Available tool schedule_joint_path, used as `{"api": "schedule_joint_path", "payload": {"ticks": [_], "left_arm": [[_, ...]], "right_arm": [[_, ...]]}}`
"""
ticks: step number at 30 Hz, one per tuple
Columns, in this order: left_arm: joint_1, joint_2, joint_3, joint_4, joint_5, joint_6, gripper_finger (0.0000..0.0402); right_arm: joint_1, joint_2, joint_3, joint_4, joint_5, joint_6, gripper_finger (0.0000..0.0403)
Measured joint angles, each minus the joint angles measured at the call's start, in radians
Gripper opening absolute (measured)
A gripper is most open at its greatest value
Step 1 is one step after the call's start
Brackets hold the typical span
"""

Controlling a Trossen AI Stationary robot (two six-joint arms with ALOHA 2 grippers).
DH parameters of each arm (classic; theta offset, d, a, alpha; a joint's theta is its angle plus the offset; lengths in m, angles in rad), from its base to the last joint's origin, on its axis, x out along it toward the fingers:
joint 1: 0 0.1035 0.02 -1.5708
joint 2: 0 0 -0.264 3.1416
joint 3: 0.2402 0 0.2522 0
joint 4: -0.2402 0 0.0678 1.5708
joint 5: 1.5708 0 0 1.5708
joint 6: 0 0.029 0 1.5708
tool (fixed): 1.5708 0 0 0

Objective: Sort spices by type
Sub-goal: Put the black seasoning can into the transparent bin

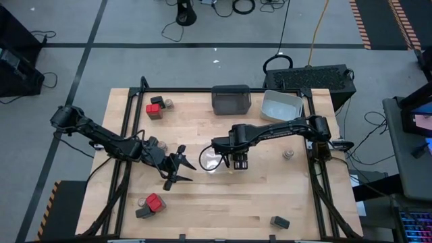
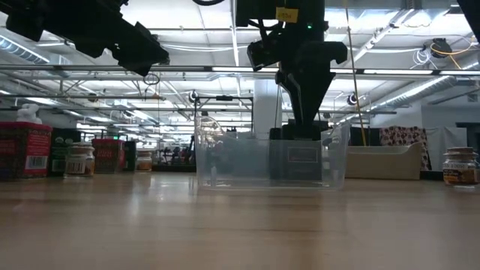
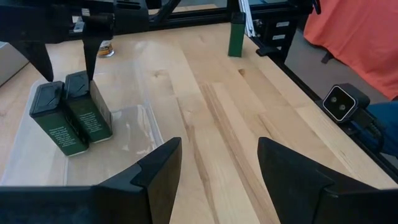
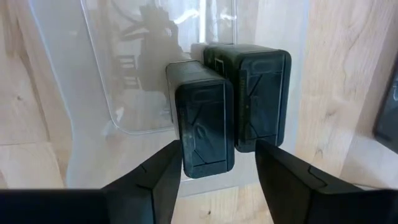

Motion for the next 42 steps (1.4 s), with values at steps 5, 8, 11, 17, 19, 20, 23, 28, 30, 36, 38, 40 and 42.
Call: {"api": "schedule_joint_path", "payload": {"ticks": [5, 8, 11, 17, 19, 20, 23, 28, 30, 36, 38, 40, 42], "left_arm": [[0.0, 0.0, 0.0, 0.001, 0.0, 0.002, 0.0217], [0.0, 0.0, 0.0, 0.005, 0.0, 0.001, 0.0217], [0.0, 0.0, 0.0, 0.008, 0.0, -0.001, 0.0217], [-0.001, -0.026, 0.037, -0.062, 0.001, -0.028, 0.0217], [-0.001, -0.058, 0.08, -0.175, 0.003, -0.045, 0.0217], [-0.001, -0.082, 0.104, -0.254, 0.002, -0.052, 0.0217], [-0.004, -0.16, 0.183, -0.498, -0.013, -0.084, 0.0217], [-0.006, -0.332, 0.26, -0.868, -0.155, -0.189, 0.0217], [-0.005, -0.413, 0.271, -0.999, -0.211, -0.267, 0.0217], [-0.005, -0.601, 0.242, -1.107, -0.272, -0.44, 0.0217], [-0.005, -0.635, 0.233, -1.138, -0.302, -0.44, 0.0217], [-0.004, -0.647, 0.232, -1.179, -0.387, -0.446, 0.0217], [-0.002, -0.658, 0.231, -1.234, -0.503, -0.449, 0.0217]], "right_arm": [[0.003, 0.0, 0.0, -0.002, -0.002, 0.0, 0.0183], [0.004, -0.001, 0.0, -0.008, -0.003, 0.0, 0.0183], [0.005, -0.011, 0.0, -0.019, -0.005, 0.0, 0.0183], [0.015, -0.037, 0.066, -0.058, -0.005, 0.032, 0.0183], [0.026, -0.044, 0.098, -0.075, -0.005, 0.056, 0.0183], [0.033, -0.045, 0.115, -0.074, -0.005, 0.066, 0.0183], [0.066, -0.063, 0.135, -0.06, -0.005, 0.07, 0.0183], [0.131, -0.112, 0.092, 0.052, 0.039, 0.038, 0.0183], [0.153, -0.141, 0.059, 0.157, 0.06, 0.006, 0.0183], [0.185, -0.193, -0.019, 0.535, 0.08, -0.096, 0.0183], [0.186, -0.193, -0.035, 0.654, 0.077, -0.135, 0.0183], [0.184, -0.192, -0.054, 0.739, 0.078, -0.16, 0.0183], [0.182, -0.181, -0.064, 0.823, 0.08, -0.171, 0.0183]]}}
